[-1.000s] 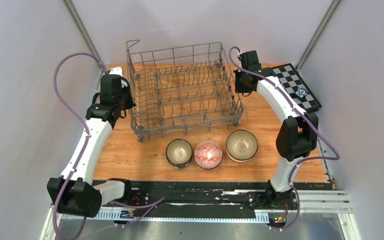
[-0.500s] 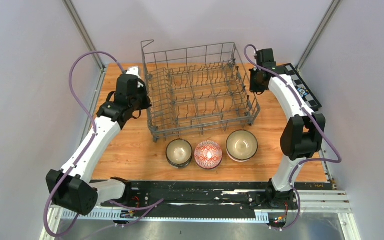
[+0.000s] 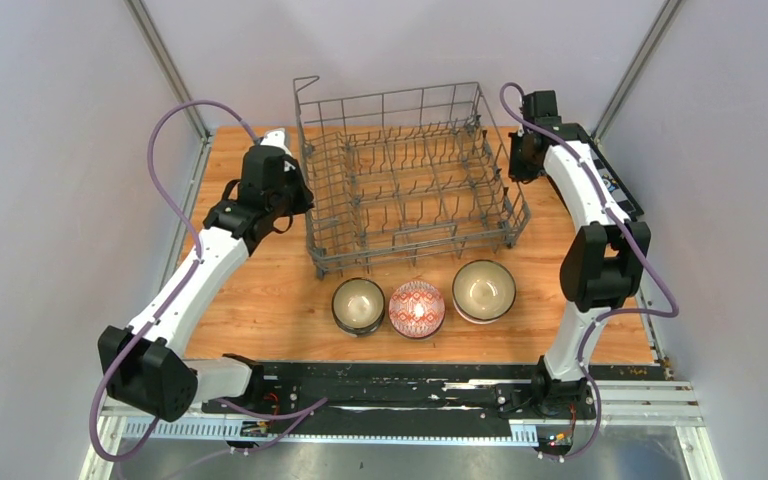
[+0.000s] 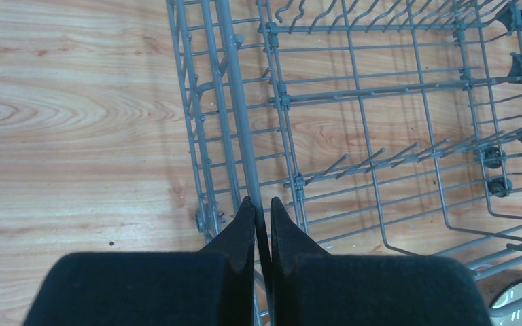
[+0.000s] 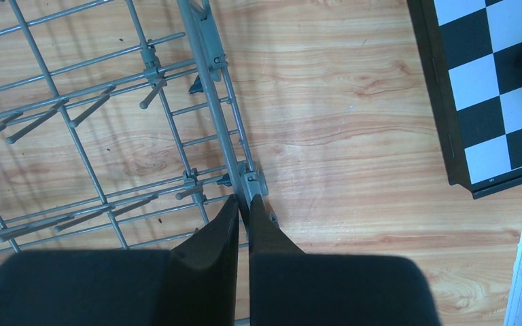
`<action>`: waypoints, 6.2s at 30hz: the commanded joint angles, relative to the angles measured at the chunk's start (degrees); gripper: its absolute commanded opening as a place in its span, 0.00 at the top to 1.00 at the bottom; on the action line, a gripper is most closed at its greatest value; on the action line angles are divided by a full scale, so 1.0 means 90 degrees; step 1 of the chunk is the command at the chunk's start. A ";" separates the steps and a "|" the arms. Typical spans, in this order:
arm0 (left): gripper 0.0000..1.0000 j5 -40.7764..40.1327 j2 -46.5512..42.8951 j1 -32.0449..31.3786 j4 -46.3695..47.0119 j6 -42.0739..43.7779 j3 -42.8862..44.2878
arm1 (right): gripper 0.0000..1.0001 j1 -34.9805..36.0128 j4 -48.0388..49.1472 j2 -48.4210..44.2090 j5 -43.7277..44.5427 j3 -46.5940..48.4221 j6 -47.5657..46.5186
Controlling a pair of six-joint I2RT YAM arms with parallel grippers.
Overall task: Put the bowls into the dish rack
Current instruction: Move the dish rack to the center of the board, then pick up the bowl from the center of the board, then turn the bowl upside down on the dish rack.
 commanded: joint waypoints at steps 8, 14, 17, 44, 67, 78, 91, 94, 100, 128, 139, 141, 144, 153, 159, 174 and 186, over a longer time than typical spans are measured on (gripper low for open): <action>1.00 0.1024 -0.0104 -0.0454 0.0088 0.0466 -0.0046 | 0.97 -0.0257 0.0178 0.0415 0.0400 0.0536 0.0381; 0.82 0.0710 -0.0084 -0.0440 -0.0118 0.0602 0.0059 | 0.84 -0.0254 0.0183 0.0172 0.0448 0.0440 0.0416; 0.64 0.0381 -0.0185 -0.0446 -0.0308 0.0725 0.0165 | 0.75 -0.0252 0.0181 0.0025 0.0445 0.0414 0.0432; 0.04 0.0815 -0.2558 -0.0447 -0.1178 0.1475 -0.0131 | 0.34 0.1234 -0.0557 -0.5223 0.0304 -0.3137 0.0618; 0.03 0.1893 -0.3251 -0.0450 -0.1221 0.1413 -0.1511 | 0.40 0.2481 -0.0798 -0.5659 0.1378 -0.5288 0.1536; 0.03 0.1893 -0.3825 -0.0449 -0.1246 0.1390 -0.1738 | 0.53 0.2479 -0.0184 -0.4913 0.1564 -0.5505 0.1495; 0.03 0.1893 -0.3816 -0.0452 -0.1255 0.1395 -0.1811 | 0.70 0.2479 0.0094 -0.4861 0.1717 -0.5996 0.1501; 0.03 0.1860 -0.3808 -0.0448 -0.1220 0.1396 -0.1832 | 0.73 0.2477 0.0093 -0.4863 0.1765 -0.6053 0.1480; 0.03 0.1859 -0.3744 -0.0450 -0.1243 0.1395 -0.1807 | 0.97 0.2482 0.0077 -0.5003 0.1832 -0.6082 0.1422; 0.03 0.1668 -0.4059 -0.0449 -0.1417 0.1367 -0.1842 | 0.97 0.3023 -0.2087 -0.5371 0.3735 -0.2938 0.0745; 0.03 0.1860 -0.4111 -0.0450 -0.0921 0.1298 -0.2106 | 0.97 0.3027 -0.1805 -0.4235 0.5274 -0.1132 -0.0429; 0.03 0.1845 -0.4105 -0.0445 -0.0820 0.1280 -0.2174 | 0.97 0.3025 -0.1635 -0.3952 0.5505 -0.0788 -0.0682; 0.03 0.1869 -0.4119 -0.0450 -0.0674 0.1272 -0.2299 | 0.97 0.3022 -0.1295 -0.3541 0.5842 -0.0409 -0.1186; 0.03 0.1868 -0.4275 -0.0454 -0.0610 0.1334 -0.2481 | 0.97 0.3022 0.0352 -0.2404 0.6960 0.0179 -0.3037; 0.03 0.1799 -0.4408 -0.0449 -0.0656 0.1335 -0.2584 | 0.97 0.3034 0.1359 -0.1769 0.7384 0.0363 -0.4246; 0.03 0.1675 -0.4686 -0.0529 -0.0734 0.1317 -0.2616 | 0.97 0.3104 0.4487 -0.0355 0.8073 -0.0066 -0.7275; 0.02 0.1572 -0.4775 -0.0682 -0.0759 0.1316 -0.2622 | 0.97 0.3176 0.4658 0.0514 0.8197 -0.0360 -0.7550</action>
